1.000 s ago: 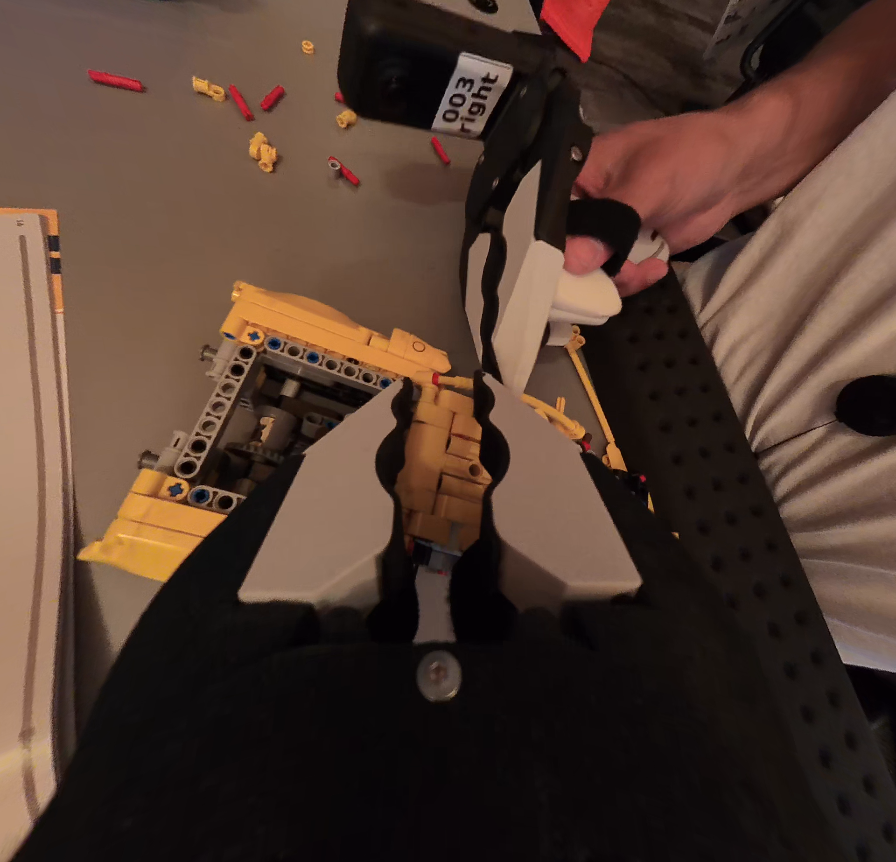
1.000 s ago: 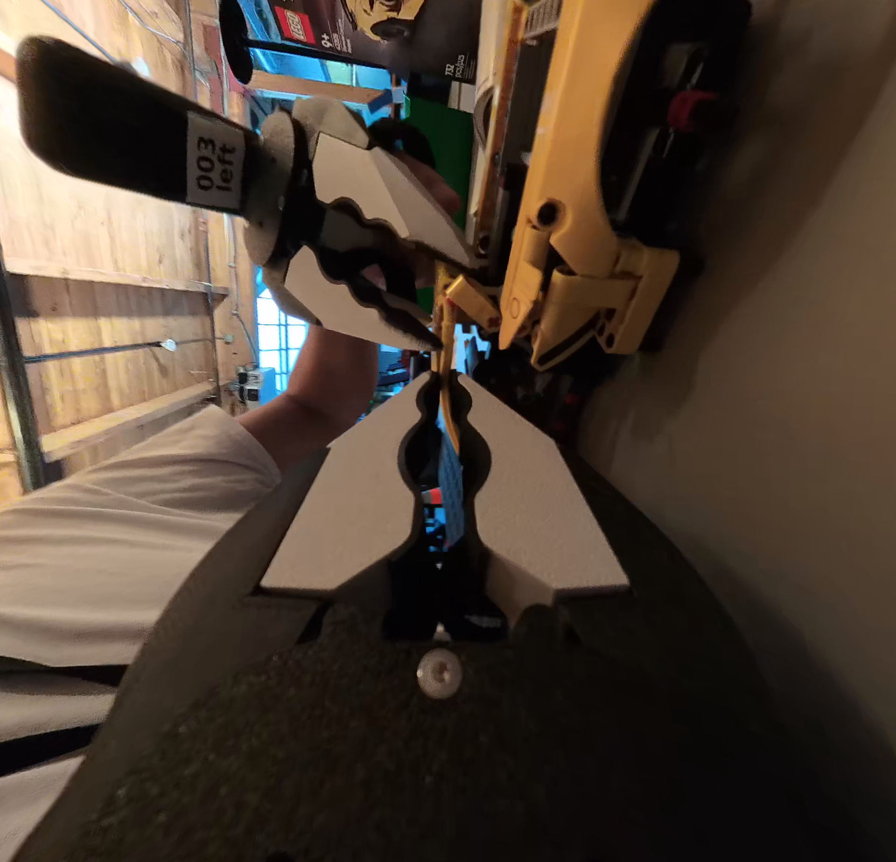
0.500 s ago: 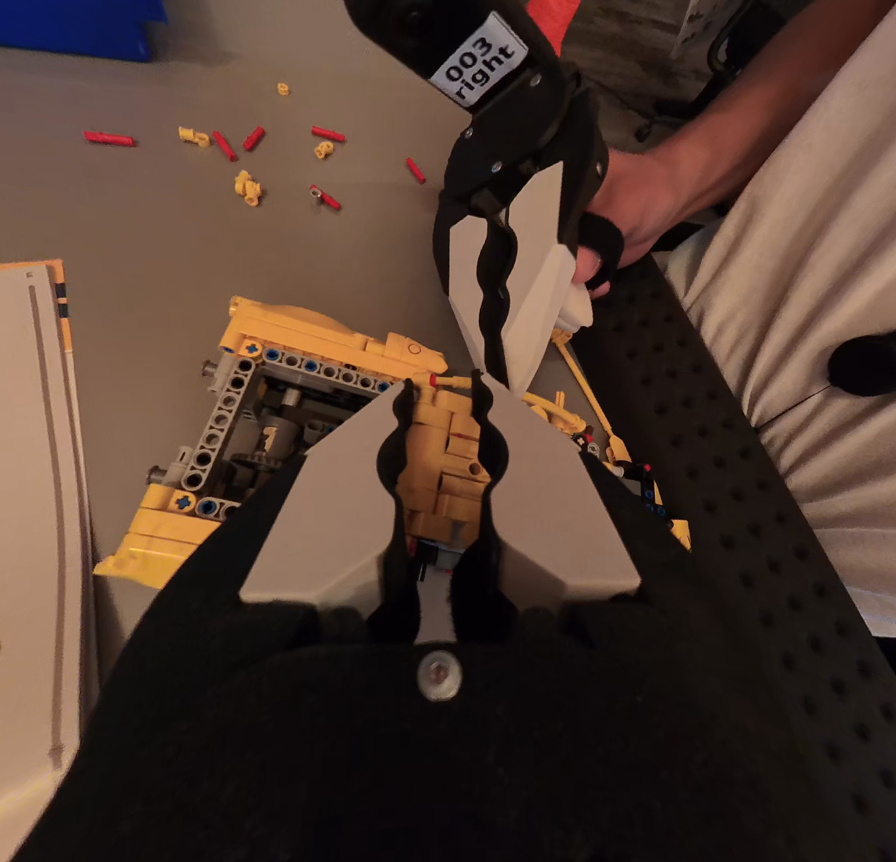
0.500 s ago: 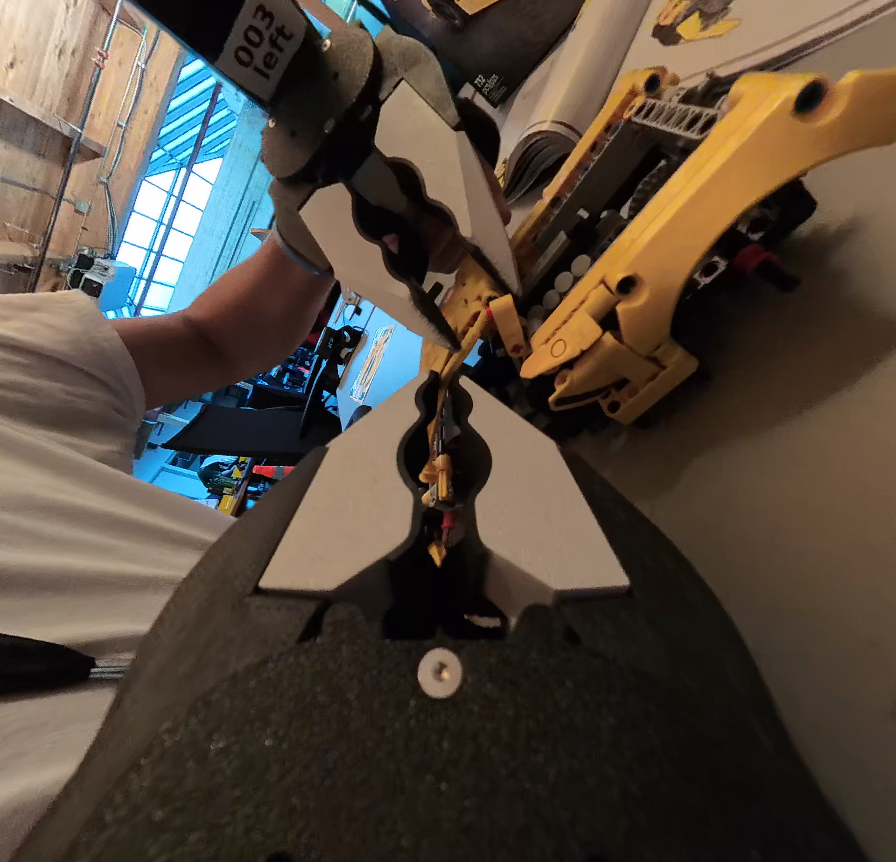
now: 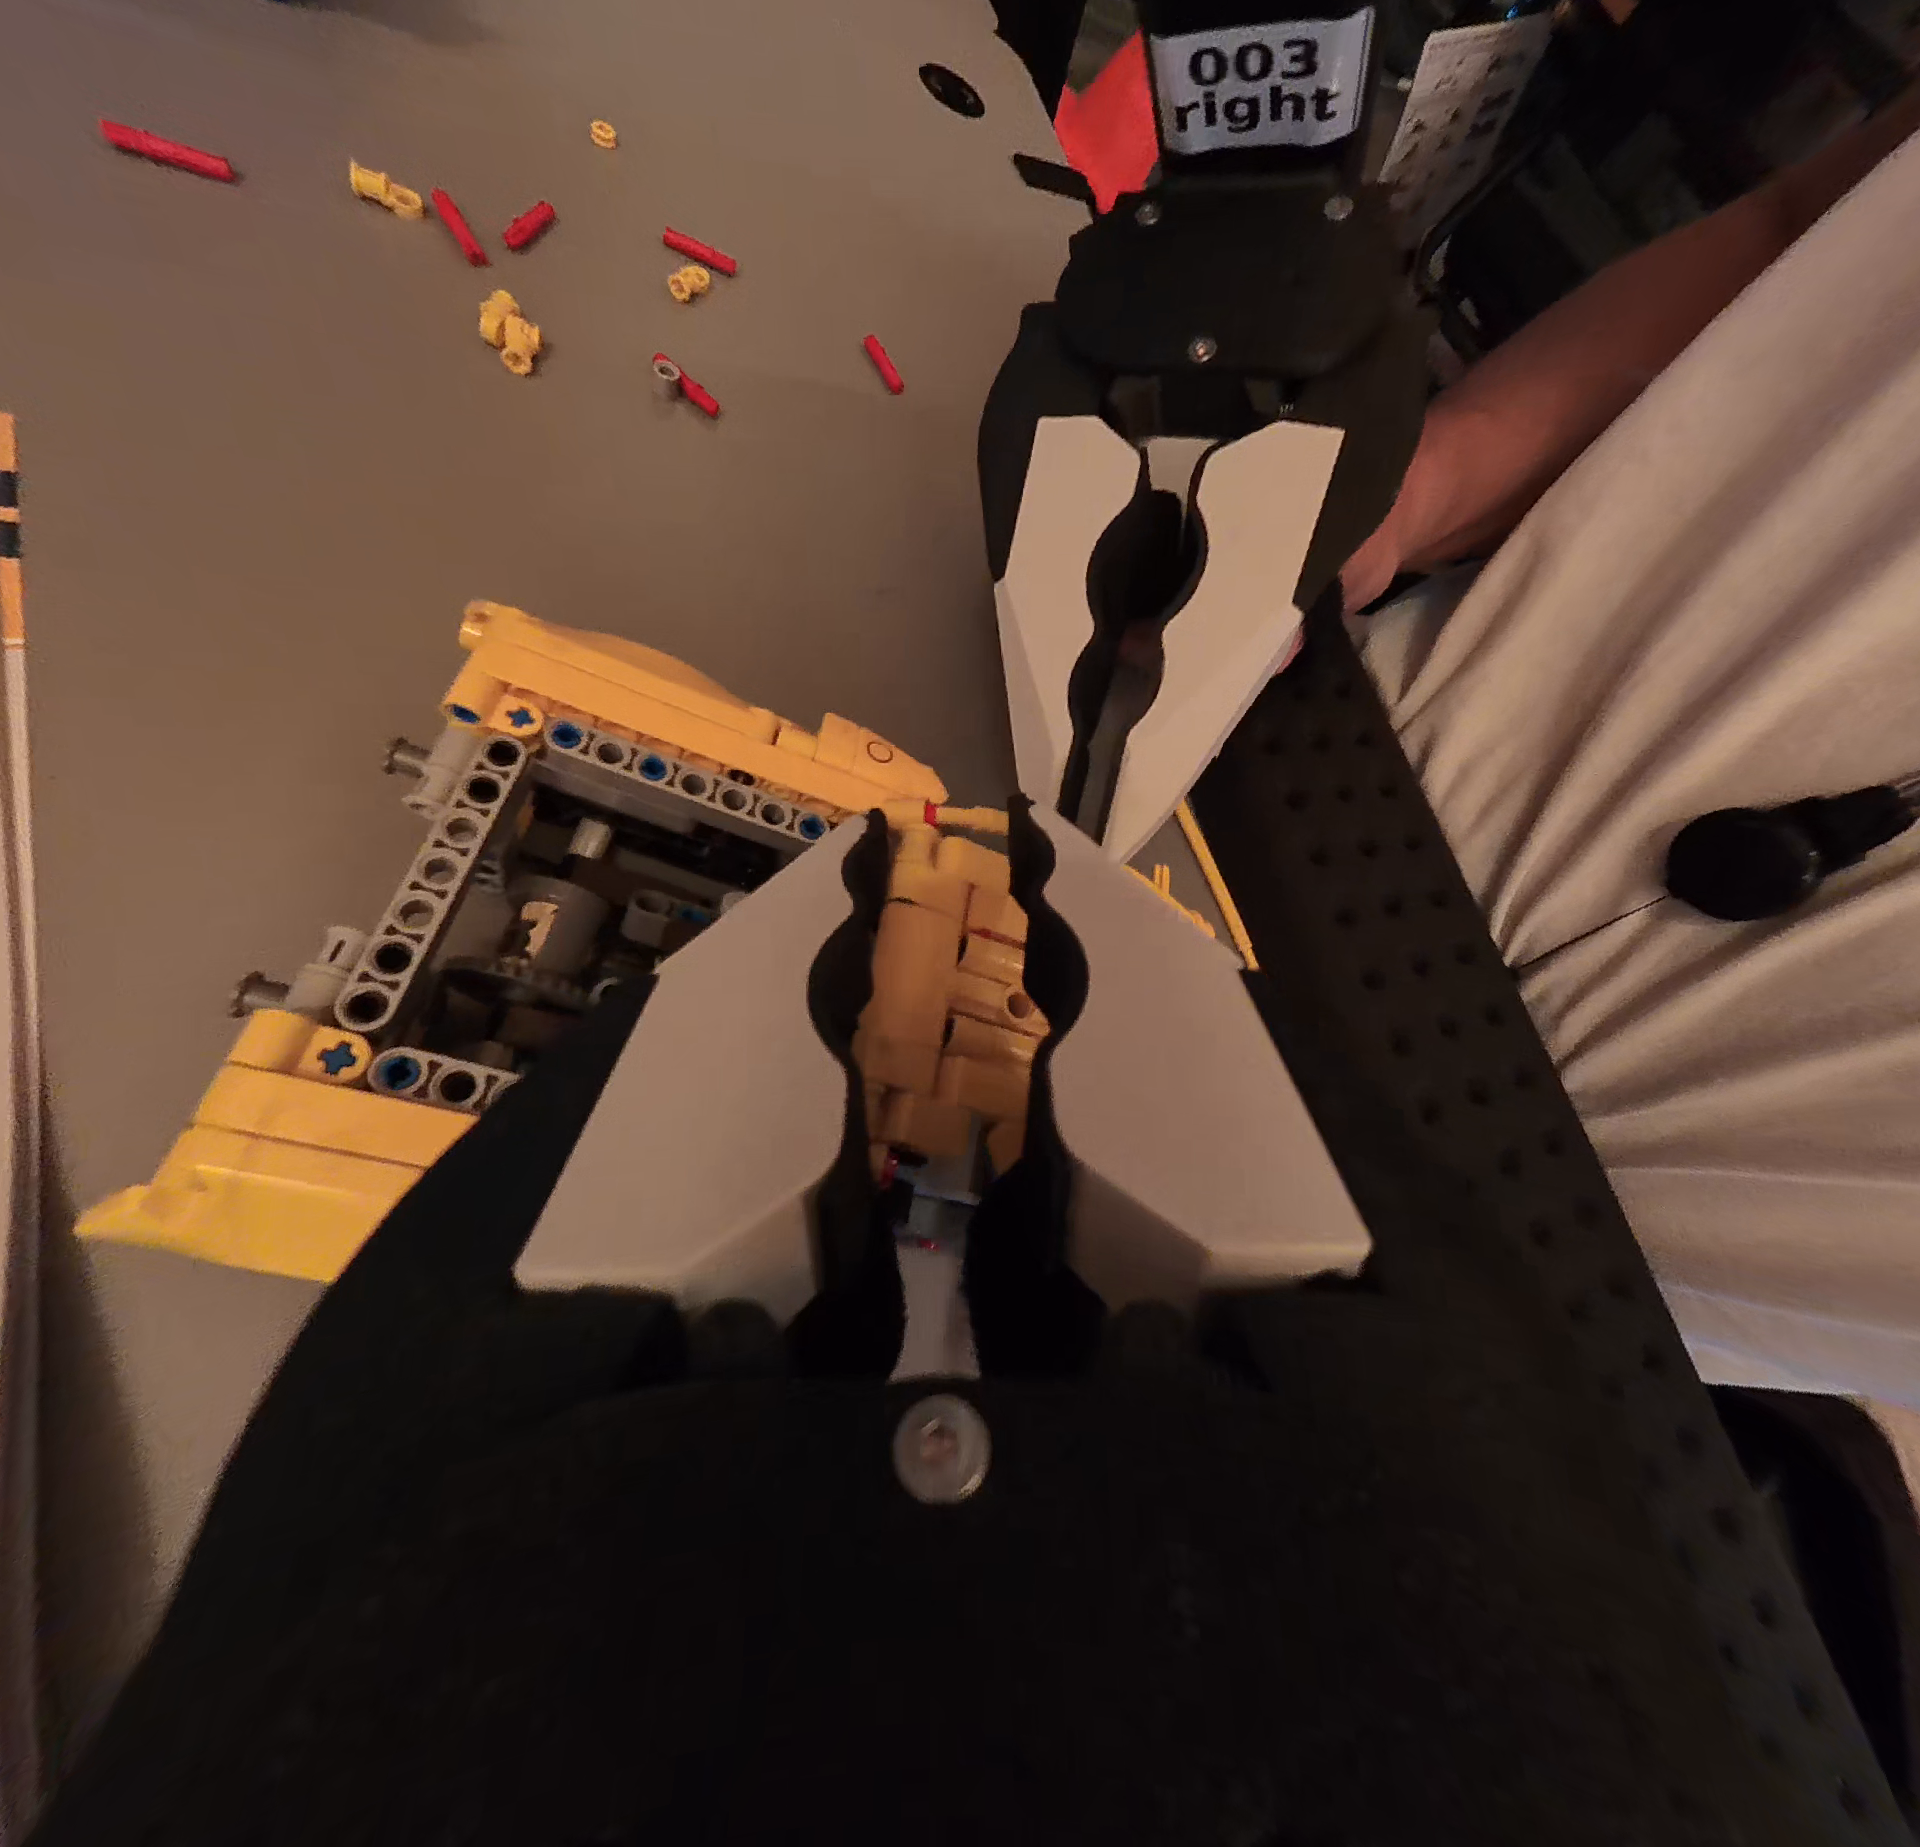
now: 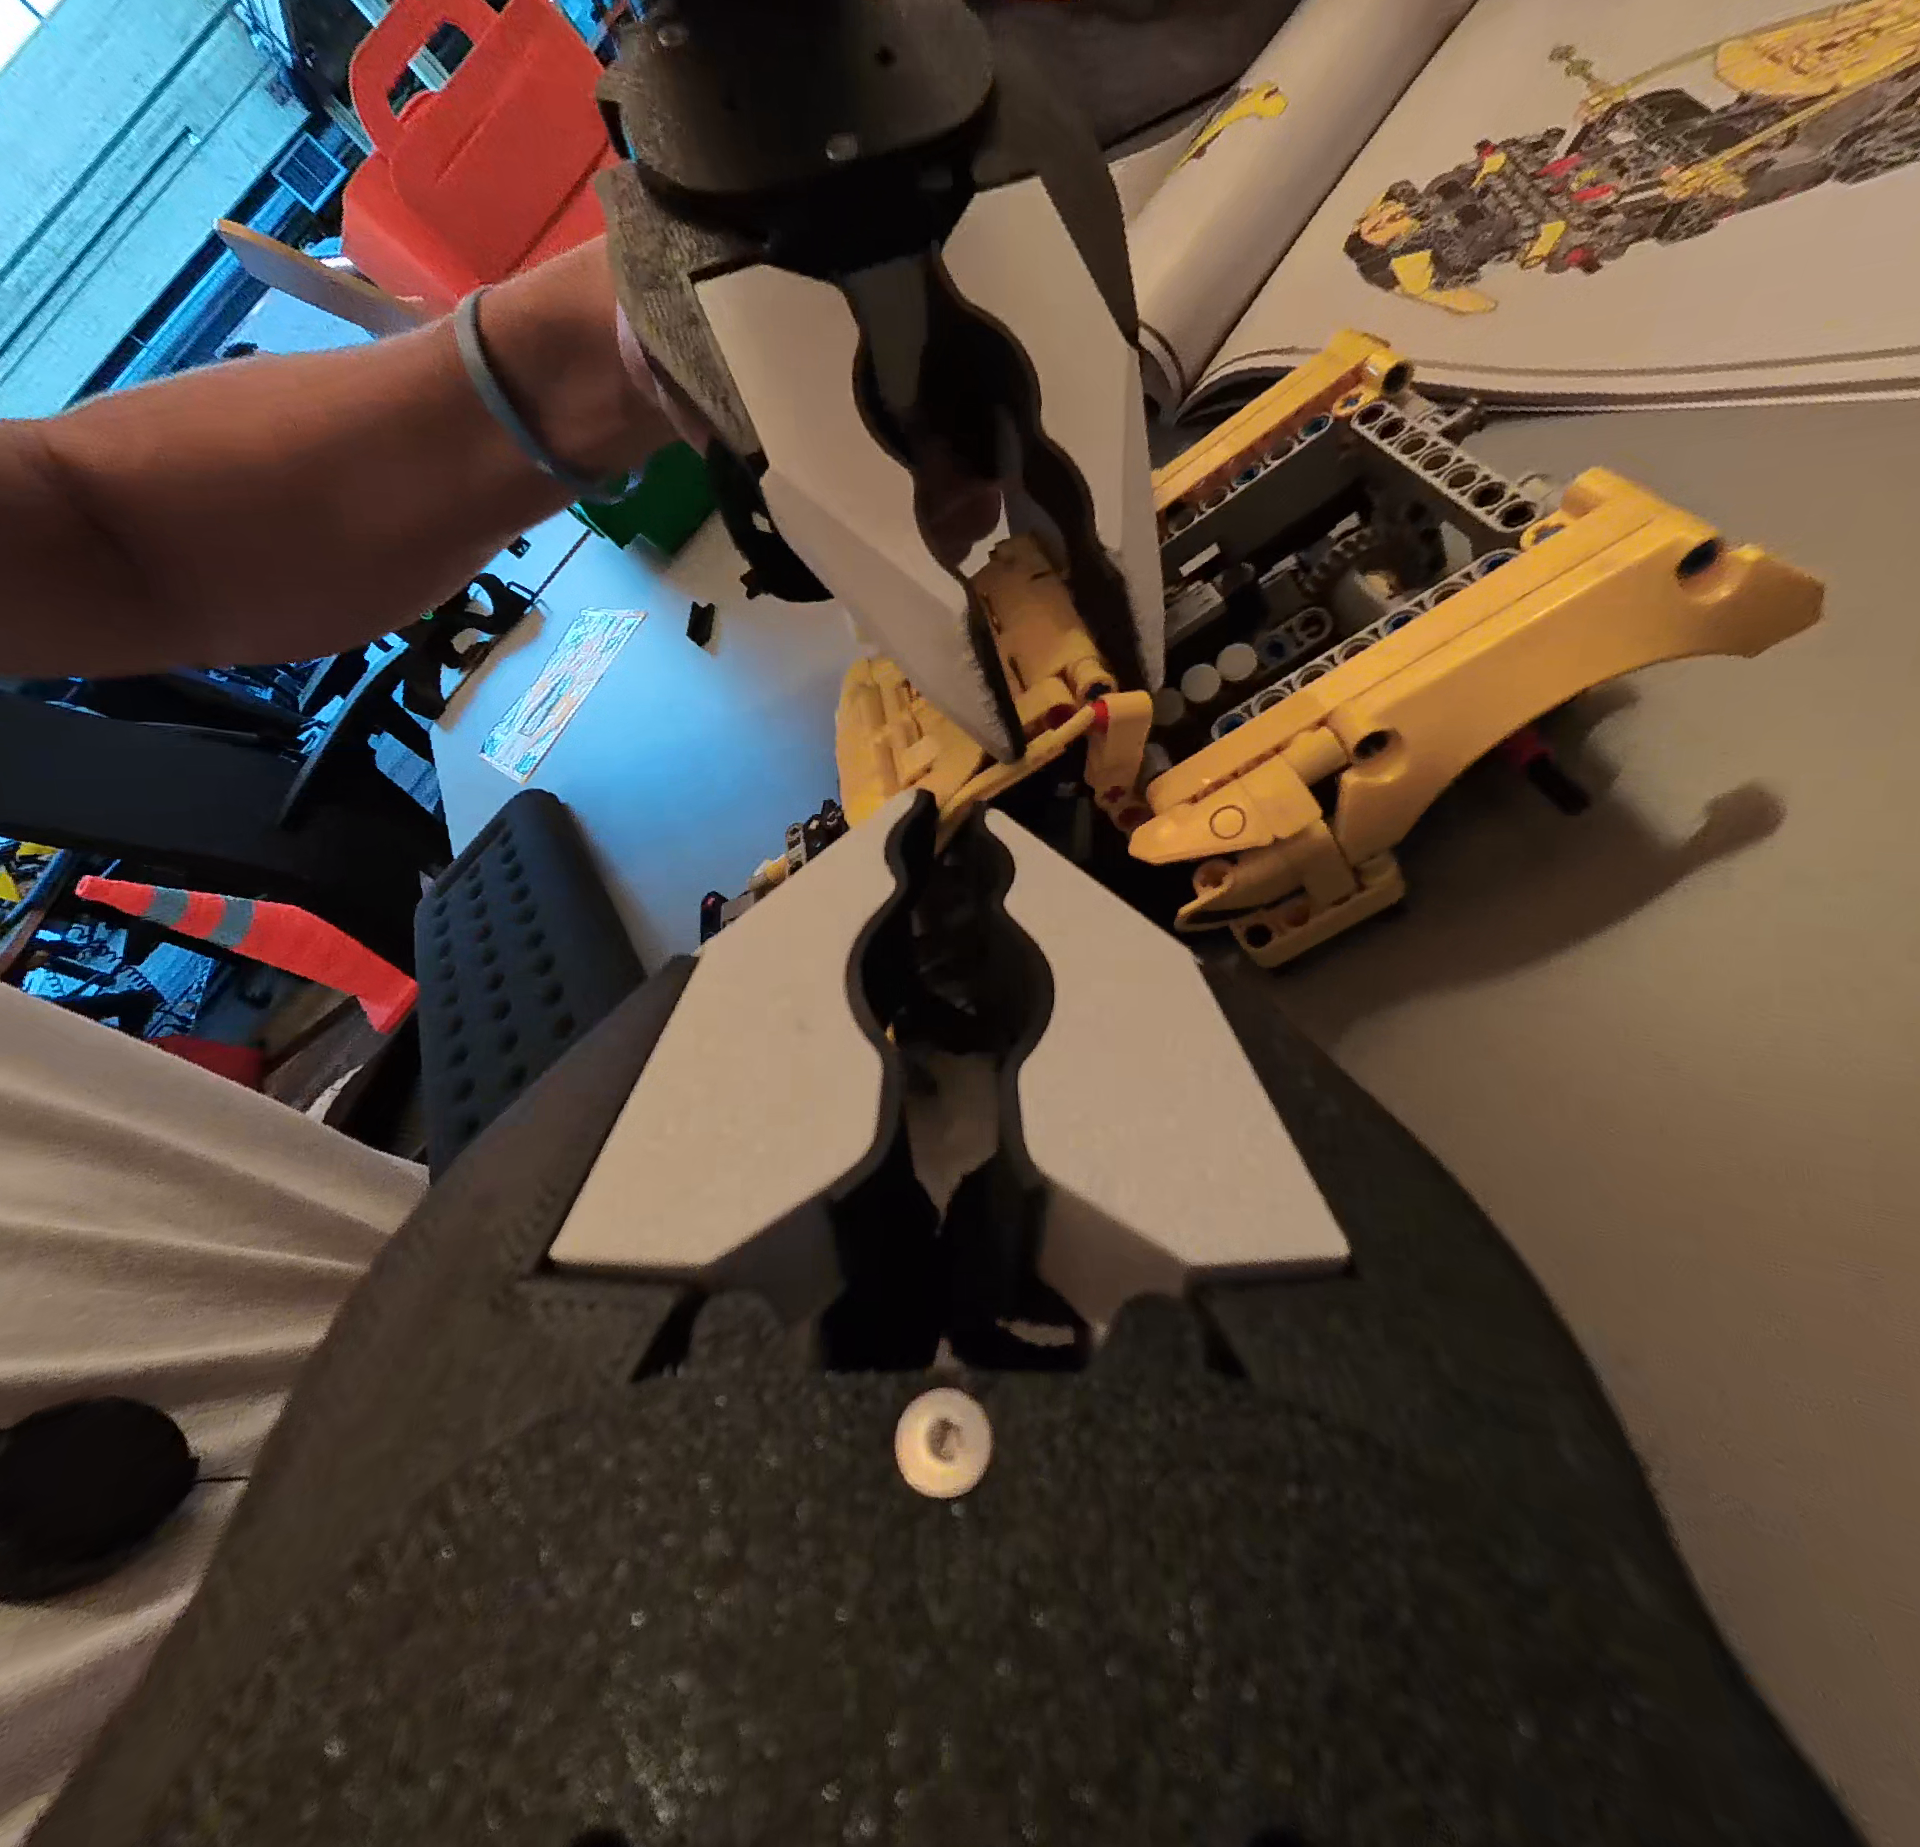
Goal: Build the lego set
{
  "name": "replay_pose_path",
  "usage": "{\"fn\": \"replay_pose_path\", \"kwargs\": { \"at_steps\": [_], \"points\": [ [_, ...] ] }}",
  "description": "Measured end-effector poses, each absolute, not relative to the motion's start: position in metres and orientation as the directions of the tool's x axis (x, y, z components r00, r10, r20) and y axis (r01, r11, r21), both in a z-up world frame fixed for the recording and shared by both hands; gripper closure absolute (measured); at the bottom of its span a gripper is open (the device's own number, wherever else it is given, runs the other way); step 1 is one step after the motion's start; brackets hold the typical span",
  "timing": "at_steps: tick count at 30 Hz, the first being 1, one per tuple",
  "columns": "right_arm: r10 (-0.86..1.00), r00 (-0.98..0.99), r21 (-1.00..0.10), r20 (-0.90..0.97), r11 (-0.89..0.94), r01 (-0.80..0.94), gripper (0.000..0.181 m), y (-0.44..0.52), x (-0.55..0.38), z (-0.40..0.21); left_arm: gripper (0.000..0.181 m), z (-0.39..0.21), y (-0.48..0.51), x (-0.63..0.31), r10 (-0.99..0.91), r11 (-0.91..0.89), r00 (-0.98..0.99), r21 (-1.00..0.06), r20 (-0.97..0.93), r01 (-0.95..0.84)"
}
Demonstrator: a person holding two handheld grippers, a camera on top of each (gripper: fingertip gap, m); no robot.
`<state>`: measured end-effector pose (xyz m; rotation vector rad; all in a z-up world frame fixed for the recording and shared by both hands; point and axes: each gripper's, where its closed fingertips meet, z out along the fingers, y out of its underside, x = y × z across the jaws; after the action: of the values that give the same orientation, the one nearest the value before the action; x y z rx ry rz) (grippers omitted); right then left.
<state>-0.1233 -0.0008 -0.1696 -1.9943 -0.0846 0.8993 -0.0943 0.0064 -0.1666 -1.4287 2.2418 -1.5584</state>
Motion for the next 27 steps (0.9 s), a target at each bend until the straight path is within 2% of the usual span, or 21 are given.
{"fn": "replay_pose_path", "kwargs": {
  "at_steps": [6,10,13,18,23,25,27],
  "points": [
    [0.397,0.702,-0.75,-0.591,-0.592,-0.295,0.178,0.0,-0.125,-0.17,0.158,-0.166,0.006,-0.095,-0.679,0.03,-0.57,-0.758,0.462,-0.651],
    [0.459,0.719,-0.795,-0.522,-0.566,-0.216,0.178,0.002,-0.131,-0.169,0.181,-0.162,0.009,-0.089,-0.672,0.005,-0.563,-0.757,0.481,-0.653],
    [0.437,0.705,-0.778,-0.559,-0.572,-0.261,0.178,0.003,-0.129,-0.168,0.181,-0.159,0.009,-0.086,-0.701,0.043,-0.583,-0.79,0.412,-0.611],
    [0.443,0.662,-0.754,-0.604,-0.586,-0.297,0.178,-0.002,-0.131,-0.162,0.18,-0.15,0.036,-0.072,-0.821,-0.039,-0.447,-0.816,0.356,-0.577],
    [0.315,0.414,-0.504,-0.854,-0.698,-0.508,0.179,-0.008,-0.134,-0.157,0.171,-0.126,0.046,-0.085,-0.903,-0.179,-0.275,-0.869,0.331,-0.461],
    [0.322,0.402,-0.502,-0.857,-0.699,-0.51,0.178,-0.01,-0.131,-0.156,0.167,-0.123,0.045,-0.099,-0.939,-0.209,-0.17,-0.889,0.298,-0.408],
    [0.36,0.449,-0.558,-0.818,-0.686,-0.466,0.178,-0.012,-0.129,-0.157,0.166,-0.125,0.038,-0.118,-0.969,-0.196,-0.066,-0.903,0.238,-0.382]
  ]
}}
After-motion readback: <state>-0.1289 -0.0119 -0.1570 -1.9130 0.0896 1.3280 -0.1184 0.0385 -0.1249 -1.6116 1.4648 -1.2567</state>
